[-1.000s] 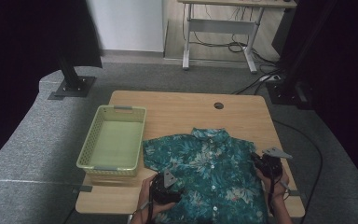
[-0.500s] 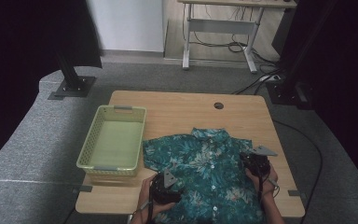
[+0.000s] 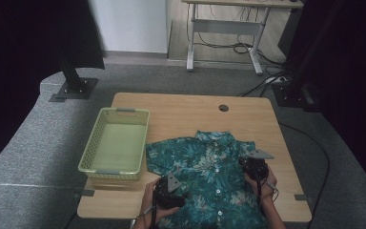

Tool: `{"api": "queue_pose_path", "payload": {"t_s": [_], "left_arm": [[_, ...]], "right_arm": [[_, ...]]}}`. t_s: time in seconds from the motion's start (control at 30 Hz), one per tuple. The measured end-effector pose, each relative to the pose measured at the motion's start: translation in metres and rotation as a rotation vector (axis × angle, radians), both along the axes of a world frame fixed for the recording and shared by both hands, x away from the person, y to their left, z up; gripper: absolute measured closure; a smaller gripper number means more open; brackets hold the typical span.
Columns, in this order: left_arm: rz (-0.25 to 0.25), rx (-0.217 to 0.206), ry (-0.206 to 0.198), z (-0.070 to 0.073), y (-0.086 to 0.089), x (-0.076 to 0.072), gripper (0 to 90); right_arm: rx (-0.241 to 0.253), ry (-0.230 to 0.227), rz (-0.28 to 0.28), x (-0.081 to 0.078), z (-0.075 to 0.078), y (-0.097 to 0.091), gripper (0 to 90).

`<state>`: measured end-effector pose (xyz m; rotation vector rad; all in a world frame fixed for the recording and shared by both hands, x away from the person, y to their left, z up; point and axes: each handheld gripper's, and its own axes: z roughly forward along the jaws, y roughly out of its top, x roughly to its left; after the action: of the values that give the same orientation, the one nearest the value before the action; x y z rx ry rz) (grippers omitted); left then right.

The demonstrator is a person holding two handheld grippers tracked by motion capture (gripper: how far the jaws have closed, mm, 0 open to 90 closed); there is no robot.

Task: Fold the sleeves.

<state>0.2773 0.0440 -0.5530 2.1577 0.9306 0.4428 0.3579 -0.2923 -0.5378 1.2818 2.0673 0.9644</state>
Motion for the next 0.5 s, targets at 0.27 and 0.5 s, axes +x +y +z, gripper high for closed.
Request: {"api": "queue_pose_path", "payload": {"t_s": [0.27,0.5], "left_arm": [[0.0,0.001,-0.002,0.0,0.0,0.0,29.0],[-0.001,-0.001,0.0,0.0,0.0,0.0,29.0]], "right_arm": [[0.044,-0.019,0.054,-0.006,0.004,0.003,78.6],[0.106,-0.02,0.07,-0.015,0.008,-0.006,71.1]]}}
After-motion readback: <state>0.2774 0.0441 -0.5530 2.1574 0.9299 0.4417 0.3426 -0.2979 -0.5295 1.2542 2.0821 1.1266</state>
